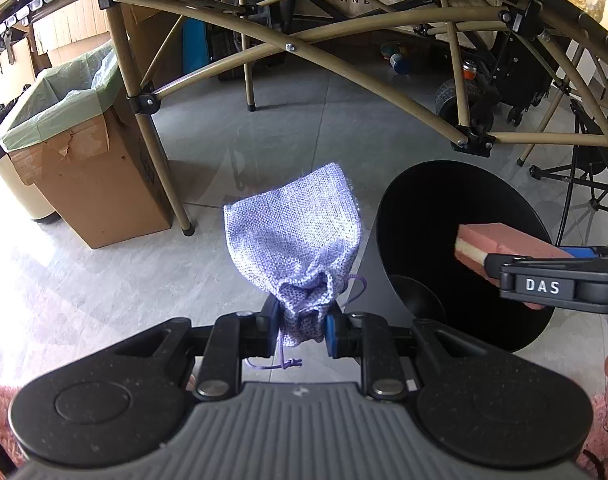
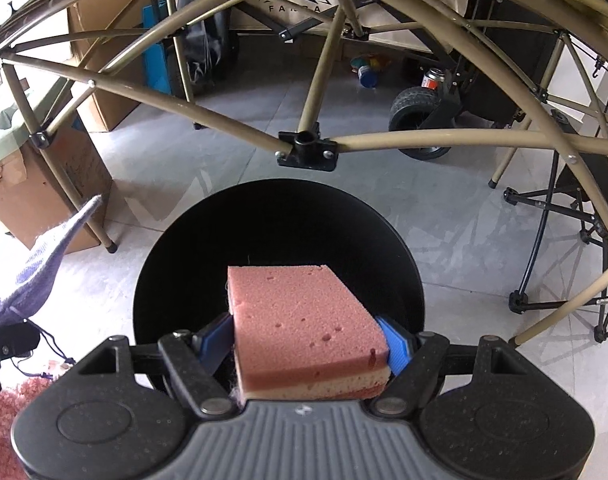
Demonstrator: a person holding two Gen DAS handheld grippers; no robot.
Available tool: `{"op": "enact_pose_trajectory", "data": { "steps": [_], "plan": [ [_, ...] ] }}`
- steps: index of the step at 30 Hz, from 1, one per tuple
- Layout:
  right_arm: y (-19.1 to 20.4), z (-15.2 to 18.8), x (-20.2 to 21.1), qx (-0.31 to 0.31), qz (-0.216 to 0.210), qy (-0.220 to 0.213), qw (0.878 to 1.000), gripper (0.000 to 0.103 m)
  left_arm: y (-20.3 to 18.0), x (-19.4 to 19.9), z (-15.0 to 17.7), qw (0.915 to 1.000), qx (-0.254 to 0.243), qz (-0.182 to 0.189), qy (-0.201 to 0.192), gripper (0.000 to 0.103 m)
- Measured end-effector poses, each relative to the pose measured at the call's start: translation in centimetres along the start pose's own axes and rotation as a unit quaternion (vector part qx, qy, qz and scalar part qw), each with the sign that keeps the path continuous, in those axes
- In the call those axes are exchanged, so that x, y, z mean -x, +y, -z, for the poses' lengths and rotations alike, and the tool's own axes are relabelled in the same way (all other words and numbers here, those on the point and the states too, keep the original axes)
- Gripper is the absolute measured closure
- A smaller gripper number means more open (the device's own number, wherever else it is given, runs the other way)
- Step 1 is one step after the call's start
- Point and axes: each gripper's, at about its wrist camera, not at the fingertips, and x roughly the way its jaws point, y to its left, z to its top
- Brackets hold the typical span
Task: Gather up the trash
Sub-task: 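Open the right tool to drop the pink sponge into the bin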
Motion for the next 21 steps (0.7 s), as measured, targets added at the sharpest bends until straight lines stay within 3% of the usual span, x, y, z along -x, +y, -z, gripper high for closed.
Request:
{"op": "enact_pose_trajectory", "data": {
  "steps": [7, 14, 21],
  "plan": [
    [0.4, -0.6, -0.8, 0.006, -0.016, 0.01, 1.0, 0.024, 0.2, 0.0, 0.0, 1.0, 0.003, -0.002, 0.0, 0.081],
    [0.3, -0.9, -1.1, -0.01, -0.024, 0.022, 0.999, 0.001, 0.3, 0.2, 0.1, 1.0, 0.004, -0.001, -0.002, 0.081],
    [0.3, -0.8, -1.5, -0.008, -0.027, 0.035, 0.999, 0.0, 0.4, 0.1, 0.1, 1.0, 0.006, -0.001, -0.002, 0.081]
  ]
}}
